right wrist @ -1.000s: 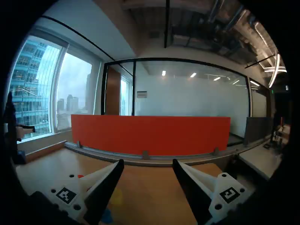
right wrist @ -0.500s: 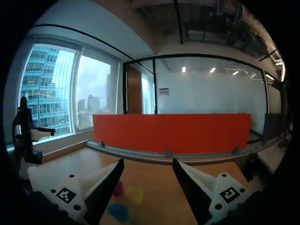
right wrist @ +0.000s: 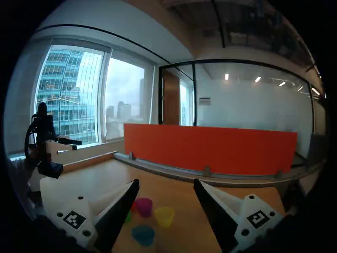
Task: Pour water
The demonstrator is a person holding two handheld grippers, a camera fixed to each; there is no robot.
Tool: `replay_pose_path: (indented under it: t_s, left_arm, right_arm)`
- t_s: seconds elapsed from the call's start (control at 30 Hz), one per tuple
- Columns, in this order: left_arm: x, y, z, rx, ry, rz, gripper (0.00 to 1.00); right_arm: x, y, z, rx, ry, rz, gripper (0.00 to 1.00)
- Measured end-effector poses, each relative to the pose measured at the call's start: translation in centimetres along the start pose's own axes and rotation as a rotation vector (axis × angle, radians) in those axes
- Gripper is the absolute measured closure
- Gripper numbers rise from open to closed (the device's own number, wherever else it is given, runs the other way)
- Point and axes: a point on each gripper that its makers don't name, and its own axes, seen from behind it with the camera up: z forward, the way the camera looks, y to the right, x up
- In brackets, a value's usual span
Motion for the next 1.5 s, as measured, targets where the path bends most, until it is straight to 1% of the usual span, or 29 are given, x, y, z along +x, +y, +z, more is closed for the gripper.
replay_pose_path:
  t_s: [0.1, 0.2, 0.4, 0.7, 0.9, 1.0, 1.3, 1.5]
  left_arm:
    - [-0.3, 0.9, 0.2, -0.031, -0.010, -0.001, 0.00]
    - [-0.7, 1.5, 0.5, -0.058, -0.023, -0.005, 0.00]
    - [-2.0, 2.1, 1.1, -0.100, -0.060, 0.004, 0.00]
    - [-3.7, 3.0, 1.6, -0.174, -0.106, 0.022, 0.00]
    - [-5.4, 3.5, 2.2, -0.214, -0.157, 0.029, 0.00]
    - [-6.1, 3.8, 2.4, -0.231, -0.174, 0.041, 0.00]
    - [-9.4, 4.9, 3.1, -0.274, -0.244, 0.107, 0.00]
    - [-11.2, 5.7, 3.6, -0.301, -0.285, 0.120, 0.00]
  right_arm:
    - [-0.2, -0.8, 0.0, 0.033, -0.013, -0.014, 0.00]
    - [-0.4, -1.4, 0.0, 0.063, -0.020, -0.030, 0.00]
    - [-0.9, -2.2, 0.0, 0.102, -0.038, -0.045, 0.00]
    - [-2.9, -3.1, -0.2, 0.165, -0.083, -0.053, 0.00]
    - [-4.2, -3.4, -0.2, 0.198, -0.115, -0.062, 0.00]
    - [-4.9, -3.7, -0.2, 0.217, -0.130, -0.075, 0.00]
    - [-7.1, -4.6, -0.1, 0.262, -0.183, -0.116, 0.00]
    - [-8.5, -4.9, 0.1, 0.279, -0.217, -0.124, 0.00]
